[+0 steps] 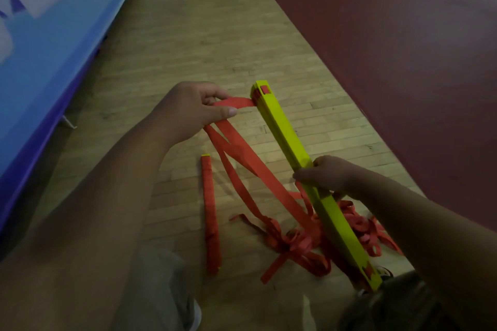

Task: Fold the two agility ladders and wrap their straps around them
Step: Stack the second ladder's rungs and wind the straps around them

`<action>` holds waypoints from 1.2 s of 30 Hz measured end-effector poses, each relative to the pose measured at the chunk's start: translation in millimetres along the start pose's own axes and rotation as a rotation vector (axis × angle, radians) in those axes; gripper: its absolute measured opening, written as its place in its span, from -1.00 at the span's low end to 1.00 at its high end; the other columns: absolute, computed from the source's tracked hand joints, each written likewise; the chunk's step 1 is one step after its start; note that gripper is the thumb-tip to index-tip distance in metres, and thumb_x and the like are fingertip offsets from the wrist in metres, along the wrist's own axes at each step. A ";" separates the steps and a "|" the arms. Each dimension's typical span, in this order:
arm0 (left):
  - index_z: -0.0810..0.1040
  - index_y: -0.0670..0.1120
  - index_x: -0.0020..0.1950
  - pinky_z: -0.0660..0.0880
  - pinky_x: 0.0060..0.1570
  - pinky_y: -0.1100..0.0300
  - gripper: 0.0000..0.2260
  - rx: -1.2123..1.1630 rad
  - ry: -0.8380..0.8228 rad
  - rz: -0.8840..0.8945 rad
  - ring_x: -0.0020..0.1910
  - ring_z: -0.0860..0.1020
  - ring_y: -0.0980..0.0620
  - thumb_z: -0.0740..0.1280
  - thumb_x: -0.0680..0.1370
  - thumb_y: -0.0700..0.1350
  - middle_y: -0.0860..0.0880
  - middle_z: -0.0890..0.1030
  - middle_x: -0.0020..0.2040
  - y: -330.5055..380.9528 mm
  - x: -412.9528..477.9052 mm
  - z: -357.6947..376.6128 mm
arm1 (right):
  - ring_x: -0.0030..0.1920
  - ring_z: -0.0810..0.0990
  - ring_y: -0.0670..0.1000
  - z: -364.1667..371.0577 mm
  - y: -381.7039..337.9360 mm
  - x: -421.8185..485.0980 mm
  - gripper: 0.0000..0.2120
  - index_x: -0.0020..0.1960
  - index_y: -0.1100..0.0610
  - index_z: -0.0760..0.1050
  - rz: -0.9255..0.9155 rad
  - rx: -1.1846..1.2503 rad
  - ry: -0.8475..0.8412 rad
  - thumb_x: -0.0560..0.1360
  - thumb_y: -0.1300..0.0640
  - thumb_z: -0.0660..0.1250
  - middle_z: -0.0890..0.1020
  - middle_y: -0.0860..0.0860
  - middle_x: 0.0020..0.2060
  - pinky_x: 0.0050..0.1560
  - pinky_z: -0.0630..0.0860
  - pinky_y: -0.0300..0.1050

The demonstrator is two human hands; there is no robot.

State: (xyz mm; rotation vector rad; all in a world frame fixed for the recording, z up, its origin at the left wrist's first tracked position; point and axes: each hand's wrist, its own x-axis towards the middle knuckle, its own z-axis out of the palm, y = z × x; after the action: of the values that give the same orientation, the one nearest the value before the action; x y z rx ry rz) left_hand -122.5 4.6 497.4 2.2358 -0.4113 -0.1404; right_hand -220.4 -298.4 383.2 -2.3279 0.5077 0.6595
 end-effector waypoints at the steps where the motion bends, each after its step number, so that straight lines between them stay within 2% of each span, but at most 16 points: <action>1: 0.74 0.23 0.03 0.67 0.05 0.05 -0.85 0.004 -0.001 0.002 -0.16 0.74 0.15 0.62 0.53 0.04 0.10 0.77 -0.15 0.7 -0.1 0.4 | -0.01 0.76 0.18 1.8 0.6 0.1 -0.49 0.21 0.18 0.63 0.000 0.020 -0.031 0.60 -0.28 0.45 0.73 0.20 0.05 0.00 0.73 0.10; 4: 0.76 0.21 0.04 0.67 0.12 -0.08 -0.87 0.013 0.010 0.006 -0.09 0.75 0.01 0.62 0.53 0.04 0.00 0.77 -0.13 1.2 0.2 0.2 | -0.01 0.74 0.19 7.6 4.2 1.7 -0.48 0.21 0.19 0.64 -0.014 0.119 -0.149 0.60 -0.28 0.43 0.73 0.21 0.08 -0.04 0.75 0.12; 6: 0.77 0.21 0.03 0.67 0.14 -0.12 -0.87 0.015 0.012 0.003 -0.06 0.75 -0.04 0.63 0.52 0.06 -0.05 0.77 -0.10 1.4 0.5 0.0 | 0.04 0.74 0.20 10.8 4.1 -1.5 -0.40 0.24 0.17 0.64 0.000 0.167 -0.233 0.49 -0.31 0.49 0.72 0.21 0.13 -0.07 0.73 0.10; 9: 0.77 0.22 0.04 0.68 0.16 -0.10 -0.86 0.028 0.007 -0.006 -0.04 0.75 -0.03 0.63 0.51 0.09 -0.02 0.77 -0.09 0.1 0.9 -0.3 | 0.14 0.76 0.29 15.1 2.5 -3.2 -0.13 0.28 0.17 0.66 0.008 0.149 -0.309 0.17 -0.38 0.55 0.72 0.23 0.20 0.09 0.76 0.26; 11: 0.77 0.23 0.02 0.67 0.15 -0.07 -0.88 0.035 0.004 -0.009 -0.03 0.75 -0.01 0.63 0.51 0.09 -0.01 0.77 -0.08 -0.3 0.6 -0.9 | 0.15 0.77 0.30 16.7 1.6 -3.9 -0.09 0.32 0.18 0.66 0.009 0.168 -0.357 0.14 -0.36 0.57 0.73 0.22 0.22 0.18 0.72 0.36; 13: 0.76 0.23 0.01 0.67 0.13 -0.03 -0.89 0.045 0.001 -0.015 -0.03 0.74 0.02 0.62 0.52 0.09 0.02 0.77 -0.08 -0.2 0.1 -2.2 | 0.17 0.77 0.33 16.7 -0.2 -5.9 -0.17 0.36 0.23 0.63 0.028 0.219 -0.373 0.25 -0.27 0.59 0.71 0.23 0.26 0.20 0.69 0.42; 16: 0.78 0.18 0.05 0.66 0.15 -0.04 -0.86 0.048 -0.011 -0.029 -0.02 0.74 0.04 0.62 0.52 0.08 0.02 0.77 -0.07 -0.7 0.1 -3.4 | 0.16 0.76 0.35 15.0 0.5 -3.6 -0.48 0.33 0.27 0.63 0.012 0.209 -0.361 0.55 -0.07 0.57 0.70 0.26 0.25 0.17 0.71 0.41; 18: 0.78 0.19 0.06 0.67 0.17 -0.07 -0.85 0.051 -0.023 -0.037 -0.02 0.74 0.05 0.63 0.51 0.08 0.03 0.76 -0.07 -1.7 0.3 -3.6 | 0.13 0.77 0.33 14.4 1.3 -2.4 -0.57 0.30 0.25 0.65 0.014 0.202 -0.350 0.59 -0.03 0.56 0.73 0.26 0.20 0.11 0.74 0.38; 24: 0.77 0.18 0.06 0.65 0.14 -0.02 -0.86 0.067 -0.065 -0.034 -0.01 0.72 0.05 0.61 0.53 0.09 0.03 0.75 -0.07 1.2 -0.9 -1.0 | 0.10 0.75 0.26 14.9 -3.7 -7.0 -0.60 0.37 -0.03 0.58 -0.030 0.140 -0.311 0.57 -0.06 0.54 0.71 0.18 0.17 0.01 0.77 0.31; 28: 0.77 0.20 0.09 0.66 0.17 -0.07 -0.82 0.073 -0.063 -0.061 -0.04 0.73 0.04 0.62 0.51 0.14 0.02 0.75 -0.07 -1.0 1.3 1.6 | 0.03 0.78 0.21 17.2 -5.8 -9.3 -0.61 0.36 -0.12 0.62 -0.084 0.152 -0.241 0.54 -0.04 0.54 0.75 0.13 0.10 -0.05 0.79 0.19; 32: 0.77 0.20 0.08 0.67 0.23 -0.14 -0.82 0.052 -0.061 -0.072 -0.04 0.76 0.04 0.62 0.51 0.13 0.03 0.78 -0.08 -3.1 2.3 2.6 | 0.07 0.79 0.11 20.2 -3.8 -4.8 -0.38 0.29 -0.22 0.64 -0.135 0.177 -0.173 0.23 -0.20 0.56 0.78 0.01 0.11 0.05 0.78 0.23; 33: 0.78 0.21 0.08 0.66 0.24 -0.15 -0.82 0.047 -0.054 -0.075 -0.03 0.76 0.03 0.63 0.50 0.14 0.03 0.78 -0.07 -3.6 3.0 2.7 | 0.09 0.79 0.10 20.9 -2.6 -2.3 -0.38 0.27 -0.21 0.66 -0.146 0.203 -0.161 0.21 -0.19 0.58 0.79 0.00 0.09 0.07 0.77 0.19; 36: 0.78 0.22 0.07 0.66 0.24 -0.17 -0.83 0.034 -0.044 -0.078 -0.02 0.77 0.02 0.63 0.50 0.14 0.01 0.79 -0.06 -4.3 3.5 1.5 | 0.11 0.75 0.13 21.8 -3.9 -3.5 -0.60 0.19 -0.11 0.67 -0.173 0.254 -0.119 0.36 0.01 0.60 0.76 0.06 0.06 0.10 0.71 0.11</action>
State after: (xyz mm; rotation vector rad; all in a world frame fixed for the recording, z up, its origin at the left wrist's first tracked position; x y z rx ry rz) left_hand -118.5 4.8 493.2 2.2866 -0.3527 -0.2249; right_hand -228.3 -280.2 372.8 -2.0526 0.3114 0.6086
